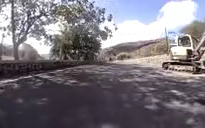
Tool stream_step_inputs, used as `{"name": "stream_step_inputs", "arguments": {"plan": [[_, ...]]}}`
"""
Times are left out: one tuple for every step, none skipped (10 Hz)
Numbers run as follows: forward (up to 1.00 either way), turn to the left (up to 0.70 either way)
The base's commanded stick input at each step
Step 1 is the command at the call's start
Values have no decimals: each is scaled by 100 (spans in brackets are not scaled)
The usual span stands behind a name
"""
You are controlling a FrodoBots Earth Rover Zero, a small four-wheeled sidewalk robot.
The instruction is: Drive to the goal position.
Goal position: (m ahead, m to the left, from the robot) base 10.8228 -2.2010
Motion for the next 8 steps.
{"name": "stream_step_inputs", "arguments": {"plan": [[70,0],[70,0],[70,0],[70,0],[70,0],[70,0],[70,0],[70,0]]}}
